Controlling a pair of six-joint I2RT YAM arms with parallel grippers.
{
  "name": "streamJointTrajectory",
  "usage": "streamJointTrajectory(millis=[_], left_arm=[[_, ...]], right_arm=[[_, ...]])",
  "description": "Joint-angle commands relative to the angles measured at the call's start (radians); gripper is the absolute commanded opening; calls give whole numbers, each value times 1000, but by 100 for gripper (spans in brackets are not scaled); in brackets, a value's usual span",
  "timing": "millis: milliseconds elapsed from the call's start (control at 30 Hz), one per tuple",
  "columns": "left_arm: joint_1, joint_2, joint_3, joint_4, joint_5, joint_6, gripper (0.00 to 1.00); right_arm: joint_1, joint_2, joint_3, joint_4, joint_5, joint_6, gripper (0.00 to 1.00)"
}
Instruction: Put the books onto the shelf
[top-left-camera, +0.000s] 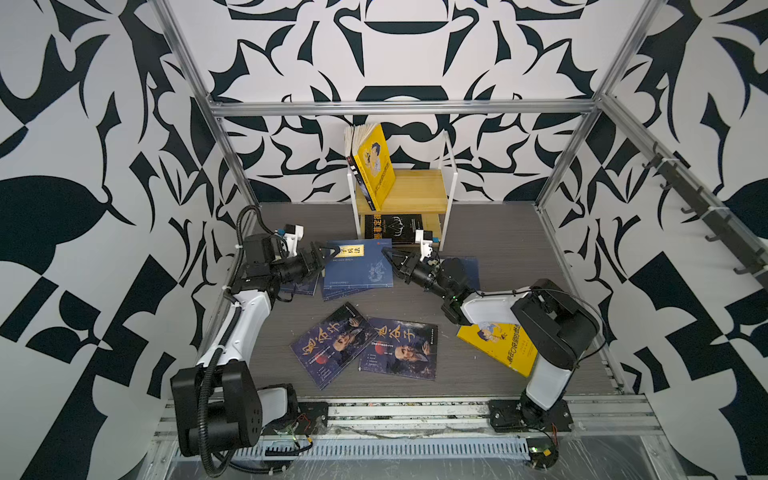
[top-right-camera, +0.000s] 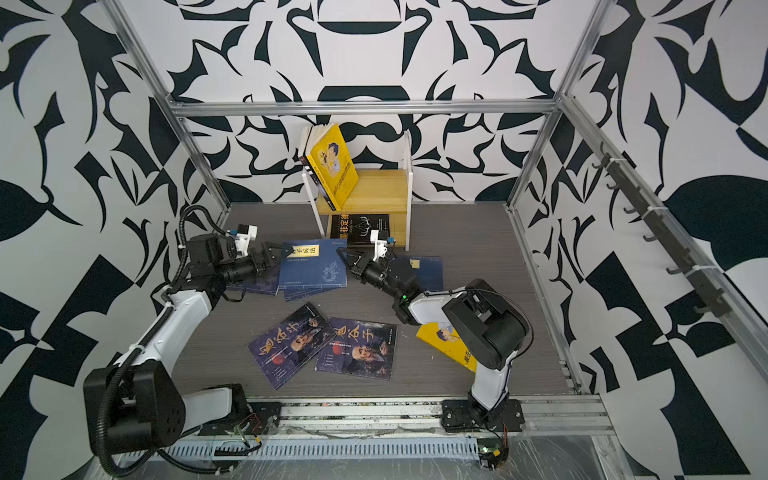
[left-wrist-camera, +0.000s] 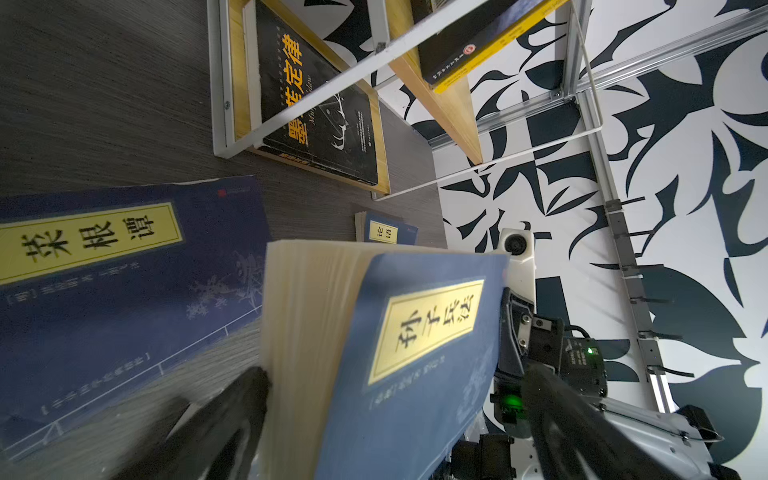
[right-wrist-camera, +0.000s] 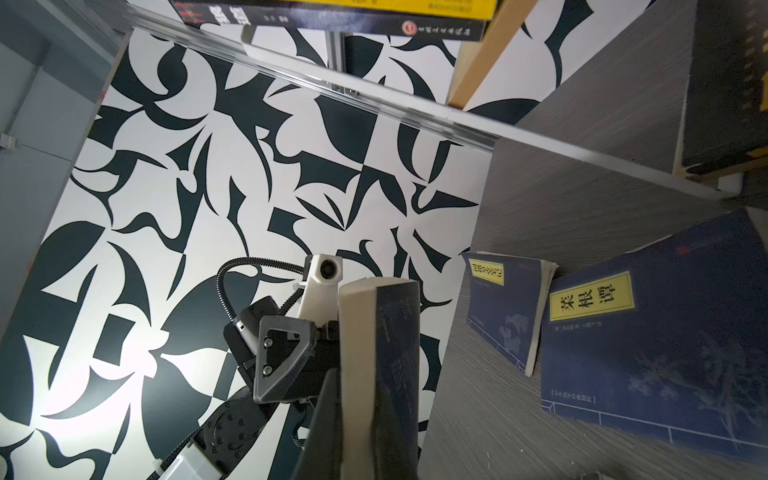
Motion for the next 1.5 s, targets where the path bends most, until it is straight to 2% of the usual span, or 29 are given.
streamJointTrajectory(millis=[0, 67, 167, 233, 300, 367, 467, 600, 700, 767, 800, 867, 900, 967, 1000, 1100, 1200, 1267, 1367, 1467], left_arm=[[8, -15, -6, -75, -72, 69, 99], [18, -18, -4, -111, -168, 87, 99], [35, -23, 30, -162, -219, 105, 99], [41, -16, 30, -145, -178, 102, 99], [38, -9, 4, -58, -105, 42, 100], [30, -8, -14, 1, -64, -32, 94], [29, -11, -14, -16, -78, -43, 79], [22, -6, -30, 16, -69, -85, 71], [20, -9, -23, 54, -8, -138, 67], [19, -8, -32, 85, 6, -159, 55], [20, -8, -35, 96, 6, -164, 46], [21, -10, -23, 79, -18, -172, 20], [21, -12, -10, 60, -20, -172, 12], [23, -12, 10, 48, -7, -173, 0], [22, -10, 11, 47, -6, -175, 0], [22, -5, 6, 56, -15, -172, 0], [28, -6, 14, 43, -8, -172, 0], [36, -5, 10, 43, -8, -174, 0], [41, -7, 10, 41, -17, -168, 0], [51, -16, 15, 35, 0, -169, 0]], right_arm=[[7, -11, 25, 164, -6, 20, 0], [5, -15, 10, 158, -2, 11, 0], [2, -20, 4, 166, 10, 20, 0], [3, -22, 14, 153, -4, 9, 0], [2, -14, 22, 131, -19, 4, 0], [2, -3, 20, 139, -5, 17, 0], [2, 16, 37, 164, -7, 29, 0], [4, 46, 71, 153, -18, 43, 0], [4, 62, 89, 168, -17, 58, 0], [4, 71, 95, 158, -27, 43, 0], [4, 76, 94, 155, -28, 41, 0], [5, 89, 80, 166, -10, 48, 0], [3, 89, 75, 169, -4, 52, 0], [-4, 87, 67, 169, -5, 40, 0], [-5, 88, 64, 169, -6, 33, 0], [-8, 92, 48, 168, -3, 27, 8], [-22, 85, 18, 168, 12, 26, 24], [-32, 74, -18, 168, 26, 2, 39], [-39, 44, -94, 169, 98, -23, 56], [-40, 9, -136, 157, 138, -77, 58]])
